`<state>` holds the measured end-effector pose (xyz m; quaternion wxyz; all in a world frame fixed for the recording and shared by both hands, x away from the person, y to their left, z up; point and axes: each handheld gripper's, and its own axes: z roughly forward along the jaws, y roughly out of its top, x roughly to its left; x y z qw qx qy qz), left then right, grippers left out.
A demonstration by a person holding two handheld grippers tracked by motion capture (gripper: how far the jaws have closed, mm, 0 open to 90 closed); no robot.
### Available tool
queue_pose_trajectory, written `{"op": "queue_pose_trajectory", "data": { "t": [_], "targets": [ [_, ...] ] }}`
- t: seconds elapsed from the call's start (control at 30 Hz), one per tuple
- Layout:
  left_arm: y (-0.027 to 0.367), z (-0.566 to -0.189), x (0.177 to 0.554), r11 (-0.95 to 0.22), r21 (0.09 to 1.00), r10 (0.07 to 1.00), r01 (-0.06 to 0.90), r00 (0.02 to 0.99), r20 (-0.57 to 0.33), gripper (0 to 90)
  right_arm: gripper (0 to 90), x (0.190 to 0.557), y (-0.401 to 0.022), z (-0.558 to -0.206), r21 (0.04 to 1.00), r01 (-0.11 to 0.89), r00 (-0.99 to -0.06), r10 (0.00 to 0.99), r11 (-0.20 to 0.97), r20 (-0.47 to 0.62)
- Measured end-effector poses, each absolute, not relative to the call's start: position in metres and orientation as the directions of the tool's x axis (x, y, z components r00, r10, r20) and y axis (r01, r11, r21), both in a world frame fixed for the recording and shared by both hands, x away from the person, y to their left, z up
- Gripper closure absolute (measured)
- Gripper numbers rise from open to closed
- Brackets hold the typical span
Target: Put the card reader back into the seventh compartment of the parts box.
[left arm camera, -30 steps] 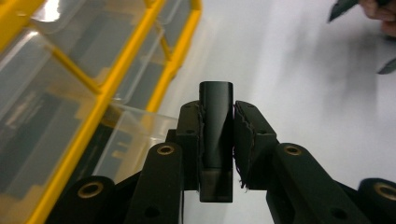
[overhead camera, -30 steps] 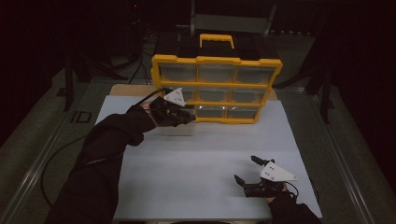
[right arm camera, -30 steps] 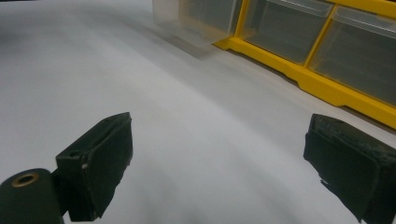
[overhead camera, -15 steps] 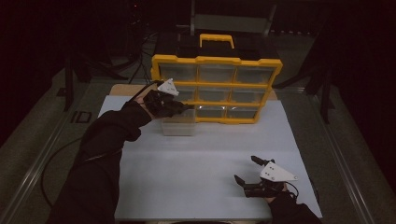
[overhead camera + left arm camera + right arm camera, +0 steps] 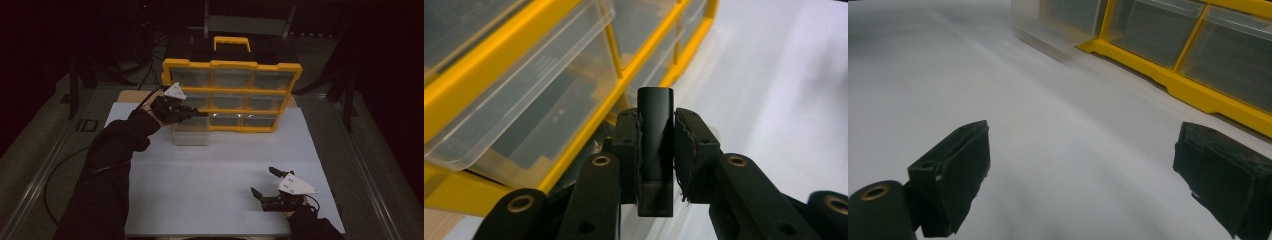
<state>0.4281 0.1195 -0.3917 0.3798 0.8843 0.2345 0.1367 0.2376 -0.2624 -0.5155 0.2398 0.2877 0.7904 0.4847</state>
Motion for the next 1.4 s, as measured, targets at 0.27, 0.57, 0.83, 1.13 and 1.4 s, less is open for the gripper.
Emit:
{"op": "queue_pose_trajectory", "data": {
  "t": [0.27, 0.57, 0.83, 1.13, 1.4],
  "targets": [
    [0.121, -0.407, 0.432, -0.586, 0.746, 0.523, 0.316, 0.851, 0.051, 73.6, 8.1, 0.238, -0.262, -0.516, 0.903, 0.226, -0.721, 0.686, 0.365, -0.097],
    [0.119, -0.42, 0.435, -0.596, 0.739, 0.517, 0.316, 0.854, 0.052, 73.6, 8.1, 0.238, -0.262, -0.516, 0.904, 0.224, -0.721, 0.686, 0.363, -0.097],
    [0.116, -0.433, 0.438, -0.61, 0.72, 0.513, 0.331, 0.858, 0.04, 73.6, 8.1, 0.238, -0.263, -0.516, 0.905, 0.223, -0.721, 0.686, 0.362, -0.097],
    [0.115, -0.442, 0.44, -0.614, 0.713, 0.511, 0.339, 0.859, 0.032, 73.5, 8.2, 0.238, -0.263, -0.516, 0.905, 0.223, -0.721, 0.686, 0.363, -0.098],
    [0.112, -0.447, 0.441, -0.616, 0.712, 0.517, 0.336, 0.855, 0.044, 73.4, 8.2, 0.238, -0.263, -0.516, 0.904, 0.223, -0.72, 0.686, 0.365, -0.1]
  ]
}}
